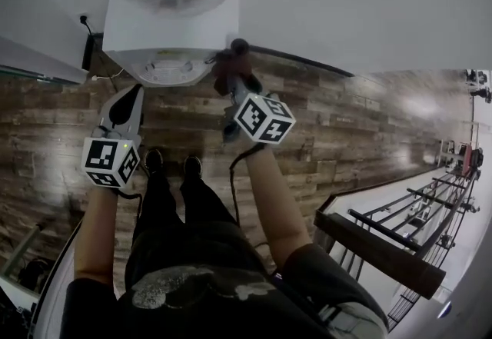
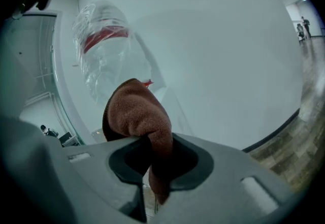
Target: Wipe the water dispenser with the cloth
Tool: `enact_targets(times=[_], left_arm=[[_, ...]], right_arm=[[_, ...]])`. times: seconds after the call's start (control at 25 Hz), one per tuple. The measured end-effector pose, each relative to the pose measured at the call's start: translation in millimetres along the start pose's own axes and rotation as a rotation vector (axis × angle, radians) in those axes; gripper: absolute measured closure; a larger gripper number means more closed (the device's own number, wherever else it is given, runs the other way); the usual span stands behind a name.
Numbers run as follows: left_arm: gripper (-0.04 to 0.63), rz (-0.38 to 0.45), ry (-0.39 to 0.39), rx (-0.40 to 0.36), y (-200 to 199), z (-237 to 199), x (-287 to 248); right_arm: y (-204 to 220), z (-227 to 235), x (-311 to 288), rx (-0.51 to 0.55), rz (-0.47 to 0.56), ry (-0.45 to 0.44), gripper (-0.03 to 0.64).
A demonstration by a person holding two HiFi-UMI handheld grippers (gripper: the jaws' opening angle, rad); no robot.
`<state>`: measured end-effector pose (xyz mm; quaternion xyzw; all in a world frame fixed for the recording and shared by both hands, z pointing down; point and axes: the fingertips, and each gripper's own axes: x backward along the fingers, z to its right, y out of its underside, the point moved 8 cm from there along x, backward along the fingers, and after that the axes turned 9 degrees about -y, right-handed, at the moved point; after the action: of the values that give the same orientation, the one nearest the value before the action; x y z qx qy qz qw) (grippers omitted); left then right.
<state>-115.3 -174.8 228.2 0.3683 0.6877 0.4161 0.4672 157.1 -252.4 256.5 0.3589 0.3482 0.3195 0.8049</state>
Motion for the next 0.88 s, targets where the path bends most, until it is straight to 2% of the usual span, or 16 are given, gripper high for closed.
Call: enact_targets(times=[0.2,0.32,0.52,0.68,0.88], left_arm=[[0.575,0.077,-0.051,-0.018,-7,17,2],[0.575,0.069,-0.109,0.013,10,5,5],[0.577,0.009,-0.145,0.026,73,-35,1],[0.575,0.015,-0.15,0.028,130,-75,-16],[0.575,-0.01,-0.149,0.007,218,-120,-35]], right_arm=[[-2,4,2,0.004,0.045,-0.064,0.554],[11,7,-11,0.027,0.052,-0.067,0.554],[60,35,-31,0.03,0.021,-0.015,0.554],[104,71,-57,0.016,0.039,0.006,0.554],[148,108,-74,0.028,0.179,-0.085,0.549]])
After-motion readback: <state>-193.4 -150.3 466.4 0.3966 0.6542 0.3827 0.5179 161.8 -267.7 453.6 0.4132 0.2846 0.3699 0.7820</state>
